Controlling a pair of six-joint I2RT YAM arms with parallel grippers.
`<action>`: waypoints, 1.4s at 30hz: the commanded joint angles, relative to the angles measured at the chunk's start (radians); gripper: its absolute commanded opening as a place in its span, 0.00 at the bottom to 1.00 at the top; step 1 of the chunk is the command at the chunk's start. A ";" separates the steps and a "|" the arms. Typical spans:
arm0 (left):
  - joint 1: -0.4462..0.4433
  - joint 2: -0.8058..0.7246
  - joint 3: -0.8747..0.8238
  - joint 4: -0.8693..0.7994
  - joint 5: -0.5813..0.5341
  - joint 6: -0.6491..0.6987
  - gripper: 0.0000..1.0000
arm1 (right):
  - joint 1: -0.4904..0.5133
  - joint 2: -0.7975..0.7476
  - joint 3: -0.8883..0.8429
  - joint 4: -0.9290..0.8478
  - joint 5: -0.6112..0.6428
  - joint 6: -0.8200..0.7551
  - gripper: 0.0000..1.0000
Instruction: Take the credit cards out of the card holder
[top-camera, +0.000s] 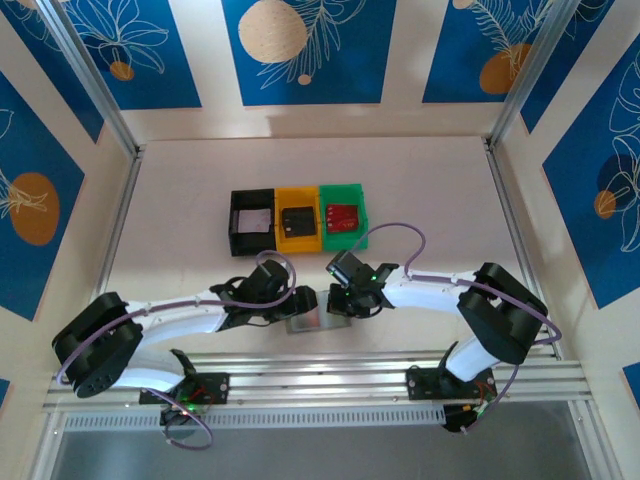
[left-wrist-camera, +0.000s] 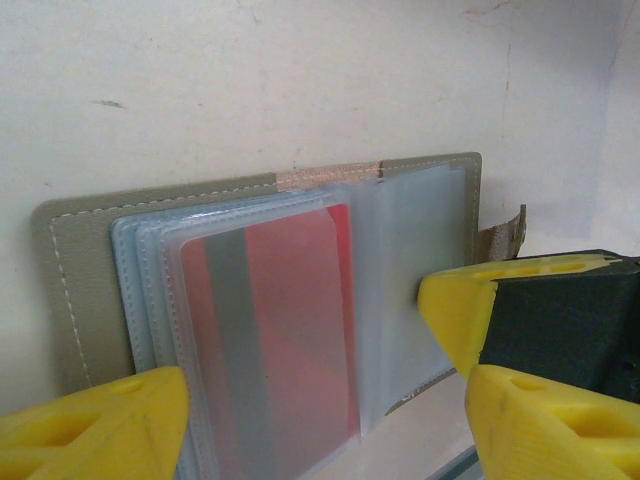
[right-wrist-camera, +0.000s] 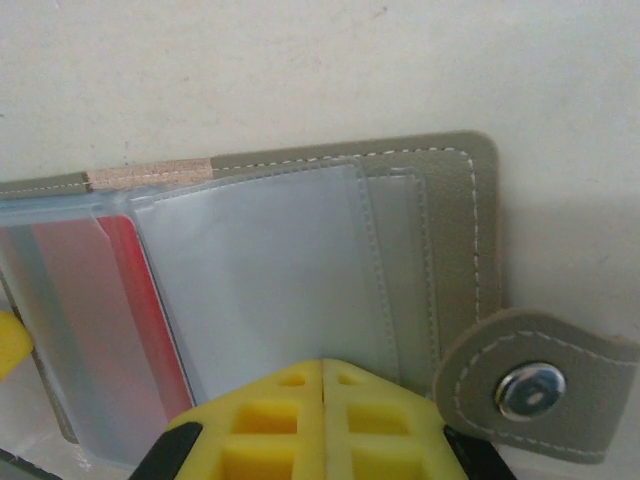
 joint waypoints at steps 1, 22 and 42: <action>-0.012 0.000 -0.008 -0.010 0.006 0.002 0.72 | -0.007 -0.012 -0.018 0.002 -0.024 0.010 0.02; -0.018 0.007 0.007 -0.022 -0.007 0.004 0.70 | -0.007 -0.013 -0.018 0.007 -0.028 0.011 0.02; -0.021 -0.015 0.027 0.002 -0.002 0.002 0.65 | -0.004 0.002 -0.015 0.018 -0.043 0.012 0.02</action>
